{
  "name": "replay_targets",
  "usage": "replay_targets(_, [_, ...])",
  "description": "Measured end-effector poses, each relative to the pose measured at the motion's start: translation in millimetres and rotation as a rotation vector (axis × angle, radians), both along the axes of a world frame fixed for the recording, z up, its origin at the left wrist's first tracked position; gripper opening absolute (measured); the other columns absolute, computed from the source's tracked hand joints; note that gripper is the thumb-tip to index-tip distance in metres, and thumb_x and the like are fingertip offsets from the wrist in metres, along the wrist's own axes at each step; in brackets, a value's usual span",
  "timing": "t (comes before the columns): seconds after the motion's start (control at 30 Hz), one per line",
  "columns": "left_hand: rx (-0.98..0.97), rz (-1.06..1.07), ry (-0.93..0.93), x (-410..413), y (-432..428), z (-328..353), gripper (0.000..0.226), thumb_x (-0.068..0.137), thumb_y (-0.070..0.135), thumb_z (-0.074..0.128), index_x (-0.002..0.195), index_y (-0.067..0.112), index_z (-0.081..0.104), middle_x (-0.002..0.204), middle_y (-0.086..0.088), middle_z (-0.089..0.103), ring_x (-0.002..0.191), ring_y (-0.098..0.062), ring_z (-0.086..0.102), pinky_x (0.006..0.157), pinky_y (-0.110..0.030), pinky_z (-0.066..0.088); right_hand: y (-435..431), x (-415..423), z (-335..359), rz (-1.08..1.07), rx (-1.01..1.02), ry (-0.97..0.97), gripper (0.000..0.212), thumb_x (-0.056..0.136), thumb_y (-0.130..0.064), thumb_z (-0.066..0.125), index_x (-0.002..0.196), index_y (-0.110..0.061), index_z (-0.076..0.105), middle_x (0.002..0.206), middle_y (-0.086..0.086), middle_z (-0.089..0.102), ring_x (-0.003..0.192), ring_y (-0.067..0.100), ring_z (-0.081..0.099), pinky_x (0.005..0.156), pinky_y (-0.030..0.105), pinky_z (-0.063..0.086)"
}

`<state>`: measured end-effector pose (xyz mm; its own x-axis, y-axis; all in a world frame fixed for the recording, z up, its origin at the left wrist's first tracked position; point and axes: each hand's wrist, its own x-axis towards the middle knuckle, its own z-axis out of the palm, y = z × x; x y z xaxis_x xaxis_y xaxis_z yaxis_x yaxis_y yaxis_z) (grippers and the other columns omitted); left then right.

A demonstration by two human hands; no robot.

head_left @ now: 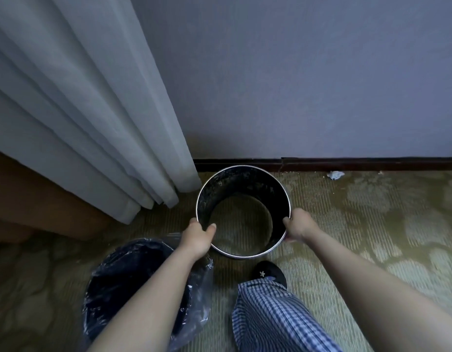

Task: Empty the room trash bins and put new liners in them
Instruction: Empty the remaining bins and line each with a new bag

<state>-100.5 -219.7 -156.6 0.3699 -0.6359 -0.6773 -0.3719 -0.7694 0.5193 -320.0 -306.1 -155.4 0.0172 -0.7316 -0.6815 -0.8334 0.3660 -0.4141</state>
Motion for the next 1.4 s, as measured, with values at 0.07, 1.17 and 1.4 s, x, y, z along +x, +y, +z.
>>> replay_targets(0.07, [-0.038, 0.068, 0.025, -1.2, 5.9, 5.2, 0.037, 0.096, 0.029, 0.051, 0.122, 0.002, 0.049, 0.121, -0.018, 0.058, 0.112, -0.033, 0.054, 0.091, -0.033, 0.041, 4.2, -1.1, 12.7, -0.002, -0.063, -0.030, 0.026, 0.095, -0.006, 0.041, 0.070, -0.007, 0.048, 0.077, 0.020, 0.066, 0.067, 0.034, 0.070, 0.063, 0.037, 0.059])
replay_targets(1.17, [-0.113, -0.019, -0.516, 114.5, 272.7, 247.1, 0.045, 0.101, 0.042, 0.026, 0.085, 0.012, 0.057, 0.087, -0.008, 0.065, 0.086, -0.030, 0.060, 0.075, -0.036, 0.045, 207.1, 100.4, 252.4, 0.291, -0.226, -0.387, 0.030, 0.094, -0.006, 0.044, 0.076, 0.011, 0.061, 0.066, 0.014, 0.069, 0.054, 0.019, 0.069, 0.056, 0.034, 0.059])
replay_targets(1.4, [-0.150, 0.084, -0.451, 124.0, 267.0, 203.7, 0.041, 0.101, 0.030, 0.031, 0.081, 0.005, 0.056, 0.082, -0.015, 0.062, 0.082, -0.035, 0.059, 0.075, -0.041, 0.048, 196.6, 121.3, 217.1, 0.350, -0.249, -0.280, 0.028, 0.095, -0.010, 0.043, 0.078, 0.001, 0.062, 0.065, 0.009, 0.069, 0.051, 0.015, 0.067, 0.060, 0.035, 0.059])
